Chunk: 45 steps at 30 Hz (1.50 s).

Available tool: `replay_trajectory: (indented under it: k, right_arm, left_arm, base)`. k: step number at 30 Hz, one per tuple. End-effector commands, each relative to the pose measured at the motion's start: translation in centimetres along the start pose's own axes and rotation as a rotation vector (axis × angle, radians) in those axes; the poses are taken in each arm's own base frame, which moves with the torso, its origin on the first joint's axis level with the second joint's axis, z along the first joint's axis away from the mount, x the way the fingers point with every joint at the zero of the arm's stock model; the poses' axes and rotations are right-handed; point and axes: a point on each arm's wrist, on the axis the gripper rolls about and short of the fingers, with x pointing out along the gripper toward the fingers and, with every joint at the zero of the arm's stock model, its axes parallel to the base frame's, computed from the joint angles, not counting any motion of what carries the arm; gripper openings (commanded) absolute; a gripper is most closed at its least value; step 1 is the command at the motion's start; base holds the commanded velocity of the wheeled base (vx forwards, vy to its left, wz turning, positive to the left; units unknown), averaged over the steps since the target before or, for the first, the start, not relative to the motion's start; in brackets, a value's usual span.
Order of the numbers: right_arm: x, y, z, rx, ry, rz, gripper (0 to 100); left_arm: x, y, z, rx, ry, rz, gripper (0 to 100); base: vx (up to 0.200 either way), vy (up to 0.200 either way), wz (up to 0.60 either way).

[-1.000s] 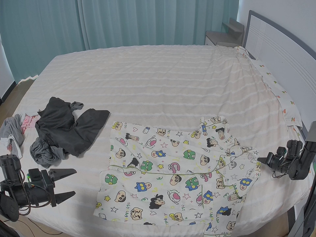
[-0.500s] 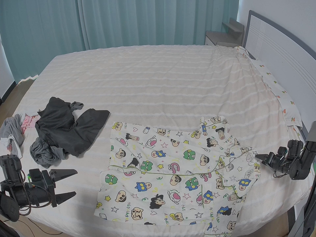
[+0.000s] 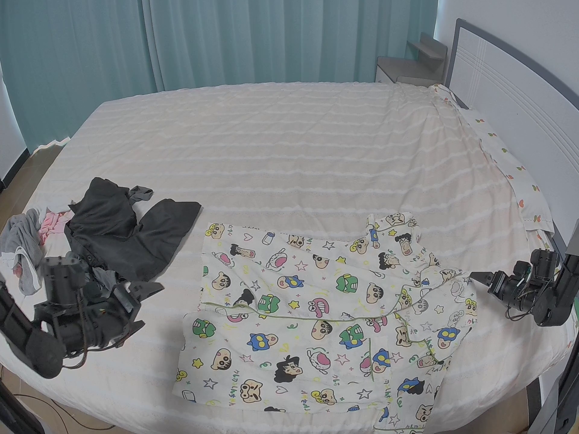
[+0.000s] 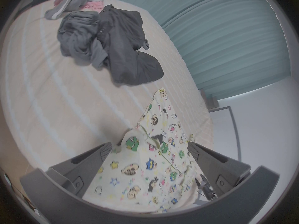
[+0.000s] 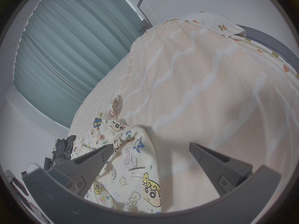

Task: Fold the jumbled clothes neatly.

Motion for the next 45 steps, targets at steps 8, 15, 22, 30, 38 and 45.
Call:
replay_trajectory:
  k: [8,15,22,30,38,45]
  right_arm:
    - [-0.2,1.1,-0.3,-0.024,-0.007,0.012,100]
    - [-0.2,1.7,-1.0,-0.035,0.005,0.028,100]
    - [-0.1,1.7,-1.1,-0.038,0.005,0.03,100]
    - [-0.1,1.7,-1.1,-0.038,0.006,0.029,100]
    - [0.1,1.5,-1.3,-0.035,0.011,0.027,100]
    - [0.1,1.4,-1.3,-0.034,0.012,0.025,100]
  left_arm:
    - [14.4,-5.3,-1.1,0.11,0.098,0.123,100]
    - [16.5,-4.5,-1.1,0.193,0.112,0.149,100]
    - [18.0,-4.4,-1.2,0.25,0.086,0.162,100]
    - [18.3,-4.6,-0.9,0.315,0.048,0.175,100]
    - [18.7,-4.6,-1.0,0.33,0.048,0.178,100]
    - [19.3,-4.4,-1.8,0.338,0.067,0.183,100]
  base:
    - [0.0,0.0,0.0]
    - [0.0,0.0,0.0]
    - [0.0,0.0,0.0]
    - [0.0,0.0,0.0]
    - [0.0,0.0,0.0]
    - [0.0,0.0,0.0]
